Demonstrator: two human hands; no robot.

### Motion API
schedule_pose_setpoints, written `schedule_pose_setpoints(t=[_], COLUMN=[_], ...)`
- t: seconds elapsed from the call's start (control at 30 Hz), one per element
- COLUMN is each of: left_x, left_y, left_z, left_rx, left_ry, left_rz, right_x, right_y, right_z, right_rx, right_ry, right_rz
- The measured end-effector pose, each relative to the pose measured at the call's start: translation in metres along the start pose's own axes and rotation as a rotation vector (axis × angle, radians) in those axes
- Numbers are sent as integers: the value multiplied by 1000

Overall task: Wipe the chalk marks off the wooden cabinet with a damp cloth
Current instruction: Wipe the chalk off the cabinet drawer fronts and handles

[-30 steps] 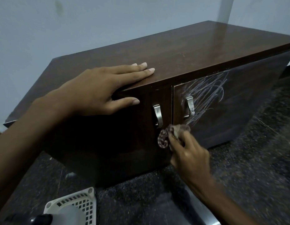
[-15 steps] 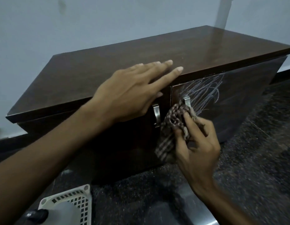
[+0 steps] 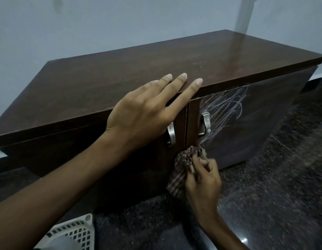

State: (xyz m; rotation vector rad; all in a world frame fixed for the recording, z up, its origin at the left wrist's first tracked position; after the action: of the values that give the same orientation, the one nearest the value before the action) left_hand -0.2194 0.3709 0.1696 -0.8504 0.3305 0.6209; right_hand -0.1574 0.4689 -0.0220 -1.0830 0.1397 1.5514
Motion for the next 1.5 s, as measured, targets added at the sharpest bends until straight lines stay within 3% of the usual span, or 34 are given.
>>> schedule_pose_setpoints(t=[0.1,0.23,0.57,0.83,1.1,1.27,1.5], left_x=[1,0,-1,0,0,-1,0], left_y=[0,-2,-3,-4,-2,0,1], left_z=[0,1,2,1,0,-1,-2], left_rx=[5,-3,-46,-31,-39,-54,-36], left_ry=[4,-3,-28,-2,-2,-4,4], left_rz=[4,-11,-73,-61,-51,-73,-79], right_x=[2,-33,-68,-13,-10,-27,-4], right_y=[0,-16,-38,-21,-131,-136,-102], right_z=[-2,21,49,18,83,139,114], right_rx=[31,132,173,-122,342,412,476], right_ry=[43,-32,-265,-246,-157,-286,-453], right_rz=[51,107,69,-27,-68,-145,-296])
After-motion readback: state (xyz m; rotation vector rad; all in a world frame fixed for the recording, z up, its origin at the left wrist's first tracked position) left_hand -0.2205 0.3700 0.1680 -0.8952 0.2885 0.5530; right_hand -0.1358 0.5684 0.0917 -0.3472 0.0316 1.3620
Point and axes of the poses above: each hand's wrist, its own z-axis towards the middle knuckle, its own y-axis out of the palm, x = y × z, the point moved 9 cm from there along z, towards the middle knuckle, and after that the axes turned 13 degrees about -z, right-handed, at the moved point
